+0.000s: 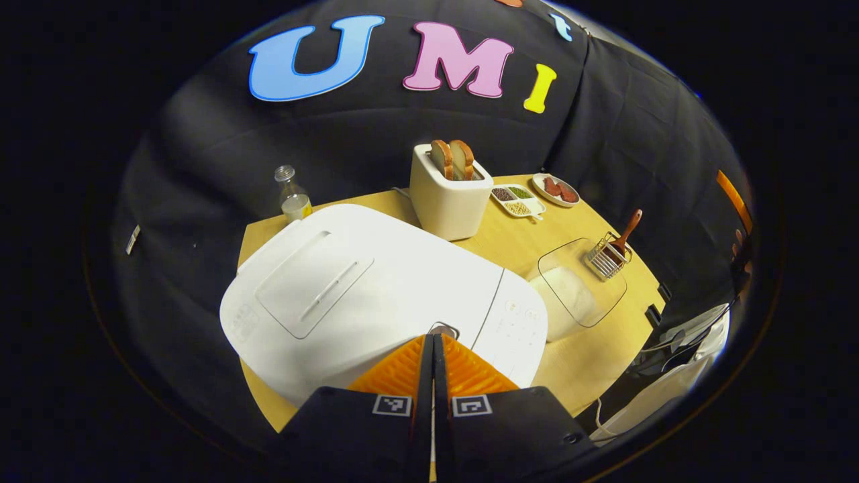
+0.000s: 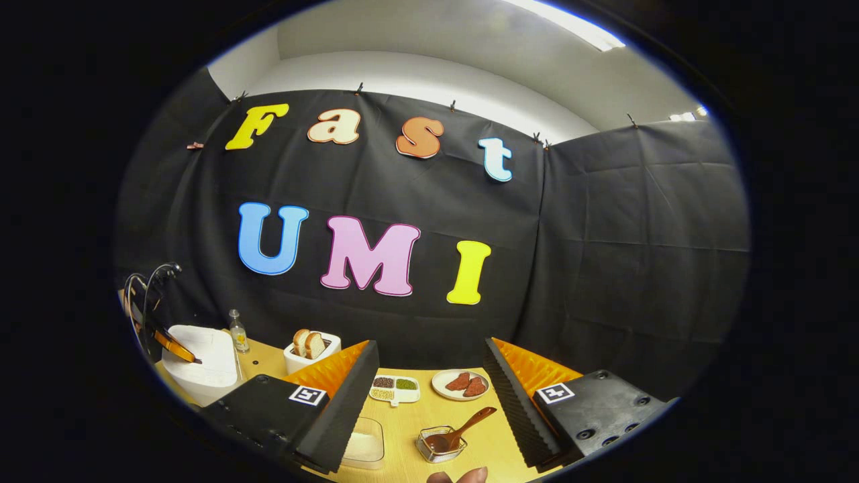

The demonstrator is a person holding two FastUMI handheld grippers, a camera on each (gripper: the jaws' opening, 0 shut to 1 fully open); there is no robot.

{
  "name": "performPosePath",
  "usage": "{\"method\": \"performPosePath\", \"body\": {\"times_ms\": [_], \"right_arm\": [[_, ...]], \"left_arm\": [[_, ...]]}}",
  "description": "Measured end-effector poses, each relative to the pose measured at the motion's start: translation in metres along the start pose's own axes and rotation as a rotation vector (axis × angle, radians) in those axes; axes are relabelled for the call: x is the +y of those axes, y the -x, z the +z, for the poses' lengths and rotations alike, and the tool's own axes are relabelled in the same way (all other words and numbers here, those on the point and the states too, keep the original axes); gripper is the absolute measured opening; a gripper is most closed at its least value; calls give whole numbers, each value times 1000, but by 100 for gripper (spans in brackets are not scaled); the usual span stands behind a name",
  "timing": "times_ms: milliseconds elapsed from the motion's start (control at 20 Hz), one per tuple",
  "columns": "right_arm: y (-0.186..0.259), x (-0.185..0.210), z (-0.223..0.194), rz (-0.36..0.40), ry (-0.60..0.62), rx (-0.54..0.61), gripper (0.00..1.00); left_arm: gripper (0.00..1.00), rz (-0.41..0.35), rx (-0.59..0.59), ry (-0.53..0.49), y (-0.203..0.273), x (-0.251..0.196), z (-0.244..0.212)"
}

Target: Close the left gripper, press the button to open the rice cooker; take a wooden spoon from the chopstick holder with the right hand, scoop a spoonful of rice and pour it into the rice cooker, then put the wooden spoon back into the chopstick holder.

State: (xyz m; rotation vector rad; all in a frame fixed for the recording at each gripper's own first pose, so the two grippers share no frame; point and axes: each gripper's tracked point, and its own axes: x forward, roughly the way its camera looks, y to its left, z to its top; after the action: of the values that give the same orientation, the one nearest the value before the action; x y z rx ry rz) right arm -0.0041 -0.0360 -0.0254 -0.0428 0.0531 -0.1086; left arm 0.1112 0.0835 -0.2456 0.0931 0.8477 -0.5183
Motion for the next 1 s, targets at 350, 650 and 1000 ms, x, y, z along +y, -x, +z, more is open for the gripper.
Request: {"method": "performPosePath", "body": {"times_ms": [350,650,1000], "right_arm": [[3,-2,-1,9,6,-3,98],[6,-2,-6,31,7,5,98],[10,-15,-35,87,-27,46,98]], "left_arm": [[10,272,-355,-135,63,21,79],[41,457,-652,-142,140,20,133],[96,487,-922,-44,194,-29,157]]}}
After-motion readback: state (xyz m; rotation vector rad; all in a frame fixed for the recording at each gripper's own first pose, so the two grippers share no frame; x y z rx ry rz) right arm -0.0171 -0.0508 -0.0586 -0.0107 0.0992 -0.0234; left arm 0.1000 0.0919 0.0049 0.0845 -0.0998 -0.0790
